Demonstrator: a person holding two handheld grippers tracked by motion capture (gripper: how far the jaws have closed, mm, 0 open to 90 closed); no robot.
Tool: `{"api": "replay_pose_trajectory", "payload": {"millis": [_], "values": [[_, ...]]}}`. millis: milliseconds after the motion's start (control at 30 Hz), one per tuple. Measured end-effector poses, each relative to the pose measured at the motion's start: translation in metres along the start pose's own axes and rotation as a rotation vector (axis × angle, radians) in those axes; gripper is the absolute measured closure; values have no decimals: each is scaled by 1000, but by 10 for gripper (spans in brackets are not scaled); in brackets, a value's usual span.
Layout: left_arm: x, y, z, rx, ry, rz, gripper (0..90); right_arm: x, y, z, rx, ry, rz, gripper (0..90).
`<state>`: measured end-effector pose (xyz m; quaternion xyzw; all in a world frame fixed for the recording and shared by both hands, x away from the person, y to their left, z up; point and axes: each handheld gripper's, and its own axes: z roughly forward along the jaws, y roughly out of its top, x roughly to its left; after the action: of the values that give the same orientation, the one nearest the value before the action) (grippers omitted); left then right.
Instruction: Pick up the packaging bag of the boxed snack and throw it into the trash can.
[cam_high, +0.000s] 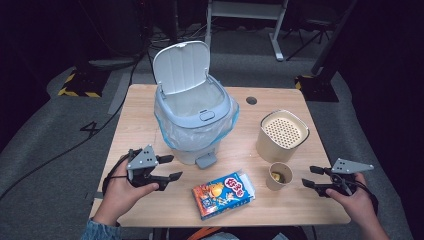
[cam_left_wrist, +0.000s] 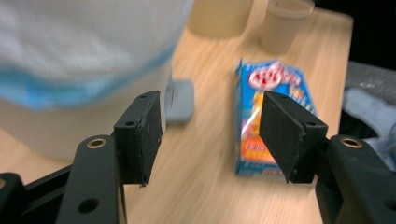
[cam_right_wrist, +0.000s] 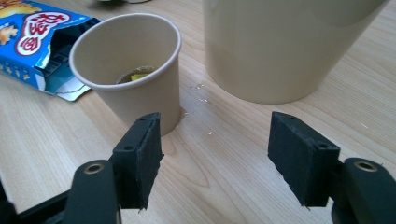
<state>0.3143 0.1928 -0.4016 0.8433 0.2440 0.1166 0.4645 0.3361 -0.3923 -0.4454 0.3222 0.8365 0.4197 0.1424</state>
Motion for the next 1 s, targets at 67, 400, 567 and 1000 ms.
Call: {"api": "replay_pose_trajectory", "payload": {"millis": [67,400,567,1000], "values": [[2,-12,7,10,2,-10,394,1,2,-2,4,5,-10,358],[22,-54,33,116,42,-81,401,13,10,-14,-34,47,-28,361],[26,-66,37,162,66,-86,391,17,13,-18,-36,59,-38,359],[32,-82,43,282,121,-129,369,51,41,-6,-73,218,-67,348]]}}
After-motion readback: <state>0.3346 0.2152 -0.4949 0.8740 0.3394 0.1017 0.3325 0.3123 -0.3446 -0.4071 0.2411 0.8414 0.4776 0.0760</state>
